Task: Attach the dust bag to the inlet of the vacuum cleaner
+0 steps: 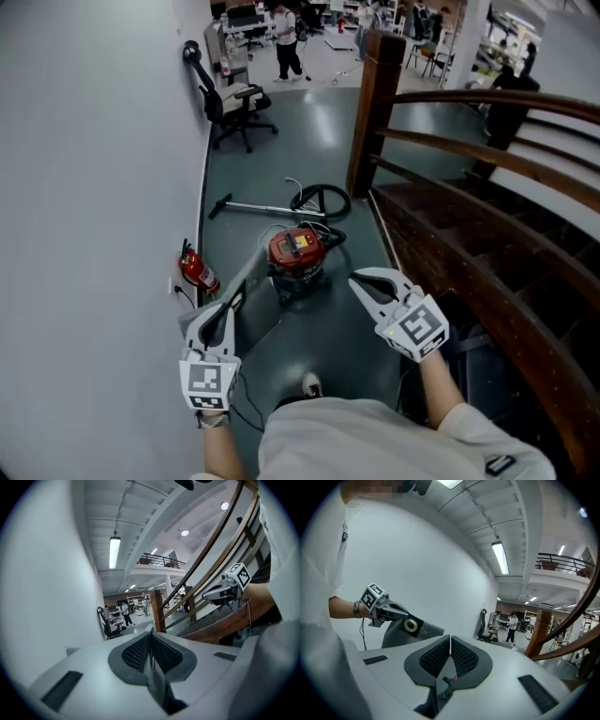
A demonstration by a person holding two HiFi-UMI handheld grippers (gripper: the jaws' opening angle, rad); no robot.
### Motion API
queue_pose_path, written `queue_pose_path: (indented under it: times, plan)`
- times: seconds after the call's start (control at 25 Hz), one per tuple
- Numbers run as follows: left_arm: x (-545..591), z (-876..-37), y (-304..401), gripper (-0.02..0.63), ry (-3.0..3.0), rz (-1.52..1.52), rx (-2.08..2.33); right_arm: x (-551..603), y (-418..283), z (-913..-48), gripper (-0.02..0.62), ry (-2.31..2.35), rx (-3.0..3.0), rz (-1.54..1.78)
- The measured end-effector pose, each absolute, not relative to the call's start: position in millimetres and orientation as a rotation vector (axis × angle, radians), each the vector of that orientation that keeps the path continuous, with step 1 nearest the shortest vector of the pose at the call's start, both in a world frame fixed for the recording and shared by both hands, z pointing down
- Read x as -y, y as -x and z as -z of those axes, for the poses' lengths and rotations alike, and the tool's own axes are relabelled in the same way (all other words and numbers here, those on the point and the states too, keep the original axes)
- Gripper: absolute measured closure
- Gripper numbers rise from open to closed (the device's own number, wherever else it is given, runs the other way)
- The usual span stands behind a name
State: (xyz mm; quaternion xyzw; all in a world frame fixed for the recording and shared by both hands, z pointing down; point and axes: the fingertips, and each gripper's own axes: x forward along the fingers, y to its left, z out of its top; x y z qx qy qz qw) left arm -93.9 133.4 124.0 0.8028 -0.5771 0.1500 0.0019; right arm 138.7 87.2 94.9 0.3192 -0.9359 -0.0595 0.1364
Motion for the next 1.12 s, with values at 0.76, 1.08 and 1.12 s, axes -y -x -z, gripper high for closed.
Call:
queue_pose_path:
  times: [0.76,1.08,1.12]
  plan:
    - [-56.8,-143.4,150.6,0.586,-2.431,-0.516,1.879,6.1,-112.2,-125.0,0.567,-0.997,2.641,0.059]
    - [-16.5,-174.2,176.3,0.586,-2.322,-0.526,1.949,72.0,-104.1,-155.8,0.566,-0.985,2.63,0.014]
    - [-11.0,-179.5,179.9,0.586,-2.303,-0.529,1.957,80.5,-101.6,-160.4,0.566,-0.974,2.628,0.007]
